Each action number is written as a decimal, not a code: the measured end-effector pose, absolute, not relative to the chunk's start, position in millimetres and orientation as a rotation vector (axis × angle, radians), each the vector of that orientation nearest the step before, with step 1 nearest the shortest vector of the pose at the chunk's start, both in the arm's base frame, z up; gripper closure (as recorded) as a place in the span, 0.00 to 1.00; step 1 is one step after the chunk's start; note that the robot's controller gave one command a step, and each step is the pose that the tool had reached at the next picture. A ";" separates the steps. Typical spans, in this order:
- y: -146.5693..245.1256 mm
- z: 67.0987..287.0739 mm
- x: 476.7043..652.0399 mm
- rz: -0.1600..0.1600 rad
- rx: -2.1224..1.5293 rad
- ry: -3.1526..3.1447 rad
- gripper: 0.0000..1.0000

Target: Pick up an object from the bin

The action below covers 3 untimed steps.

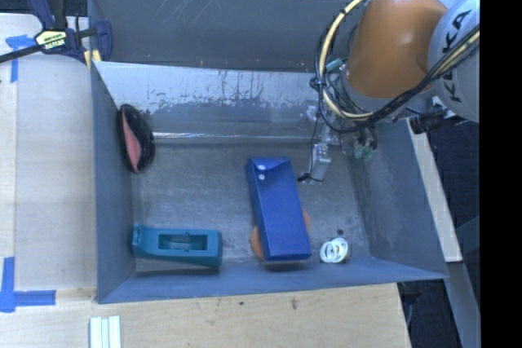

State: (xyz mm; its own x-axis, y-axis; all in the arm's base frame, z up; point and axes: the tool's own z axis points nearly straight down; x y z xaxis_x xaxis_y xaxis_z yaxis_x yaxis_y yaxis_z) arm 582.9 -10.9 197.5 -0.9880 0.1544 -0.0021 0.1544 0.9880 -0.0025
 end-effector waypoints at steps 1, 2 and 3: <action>14.1 155.9 571.1 0.001 0.243 3.125 0.00; 23.5 119.1 566.2 0.001 0.335 3.120 0.00; 13.7 104.9 584.8 0.001 0.110 3.132 1.00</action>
Offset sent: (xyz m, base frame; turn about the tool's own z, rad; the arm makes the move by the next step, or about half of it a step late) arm -0.0186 0.0367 -0.0829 0.0631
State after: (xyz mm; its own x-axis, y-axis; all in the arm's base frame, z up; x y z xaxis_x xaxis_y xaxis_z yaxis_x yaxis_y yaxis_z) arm 584.8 13.7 104.9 -0.9975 0.0699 -0.0080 0.0699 0.9976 0.0008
